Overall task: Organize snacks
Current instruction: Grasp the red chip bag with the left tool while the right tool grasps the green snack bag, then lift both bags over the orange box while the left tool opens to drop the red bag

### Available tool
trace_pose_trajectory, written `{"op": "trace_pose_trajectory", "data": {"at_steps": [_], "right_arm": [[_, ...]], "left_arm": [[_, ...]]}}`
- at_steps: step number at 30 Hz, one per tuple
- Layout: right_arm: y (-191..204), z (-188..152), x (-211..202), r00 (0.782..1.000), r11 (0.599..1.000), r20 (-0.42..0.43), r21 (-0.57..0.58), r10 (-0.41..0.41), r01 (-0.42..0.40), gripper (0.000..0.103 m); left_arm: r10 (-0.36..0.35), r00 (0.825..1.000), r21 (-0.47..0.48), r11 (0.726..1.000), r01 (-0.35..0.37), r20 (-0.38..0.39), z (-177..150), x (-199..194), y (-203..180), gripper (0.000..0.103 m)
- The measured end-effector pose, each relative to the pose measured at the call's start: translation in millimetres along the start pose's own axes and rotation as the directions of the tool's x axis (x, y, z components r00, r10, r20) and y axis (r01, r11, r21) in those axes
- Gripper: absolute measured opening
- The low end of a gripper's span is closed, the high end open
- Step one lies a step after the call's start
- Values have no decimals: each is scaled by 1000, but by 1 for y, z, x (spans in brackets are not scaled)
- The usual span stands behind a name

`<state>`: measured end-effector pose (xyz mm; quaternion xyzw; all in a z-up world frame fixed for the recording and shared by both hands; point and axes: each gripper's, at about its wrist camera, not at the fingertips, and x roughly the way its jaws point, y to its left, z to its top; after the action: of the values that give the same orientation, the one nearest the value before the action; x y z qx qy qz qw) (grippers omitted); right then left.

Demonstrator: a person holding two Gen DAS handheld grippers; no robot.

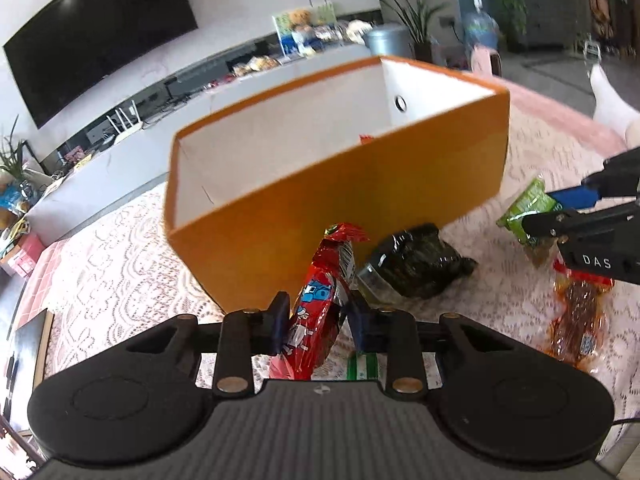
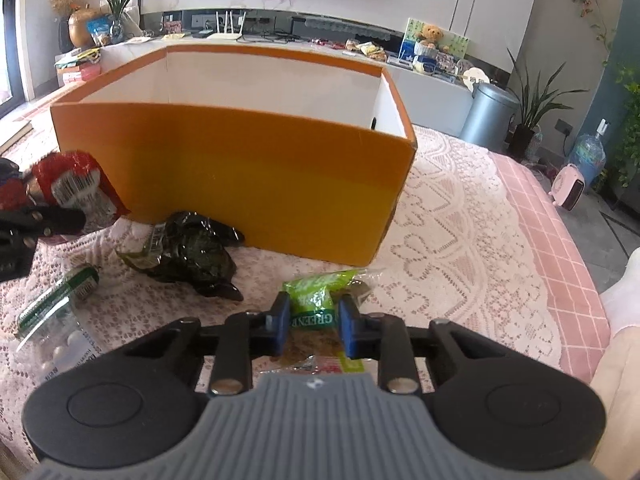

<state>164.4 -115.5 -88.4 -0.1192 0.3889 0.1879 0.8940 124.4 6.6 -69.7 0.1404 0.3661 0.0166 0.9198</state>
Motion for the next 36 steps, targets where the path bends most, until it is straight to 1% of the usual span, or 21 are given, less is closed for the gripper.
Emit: {"op": "trace_pose_trajectory", "data": {"at_steps": [3,6,9,12,18,20,23,30,36], "right_arm": [[1,1,-7,1000,1000,25,2,-5,5,21],[1,2,-14,999,1000,38,15,-4,4,20],[1,1,-20,999,1000,36,22,1,-2,20],[3,0,-30,999,1000,51,18,8,-9,19],[9,4,-58,995,999,98,6,38,-38,18],[11,6,-67,992,999,118,2,51,-52,17],[14,11,-81,986,997,148,-1,75,-76,16],[16,26,-105,972,992,198,-11,125,-125,14],[18,45,-114,963,990,230,-34,141,-137,12]], "left_arm": [[6,1000,-10,1000,-5,24,0,-10,4,34],[-3,999,-26,1000,5,44,1,-21,6,34],[-22,998,-61,998,25,57,2,-32,10,34],[-24,998,-104,994,30,64,5,-43,16,34],[-91,991,-186,977,108,100,12,-66,28,34],[-94,989,-193,974,115,114,16,-73,30,31],[-110,984,-197,971,137,143,21,-82,33,30],[-119,973,-201,966,160,199,35,-93,38,30],[-105,964,-198,968,156,246,52,-94,41,30]]}}
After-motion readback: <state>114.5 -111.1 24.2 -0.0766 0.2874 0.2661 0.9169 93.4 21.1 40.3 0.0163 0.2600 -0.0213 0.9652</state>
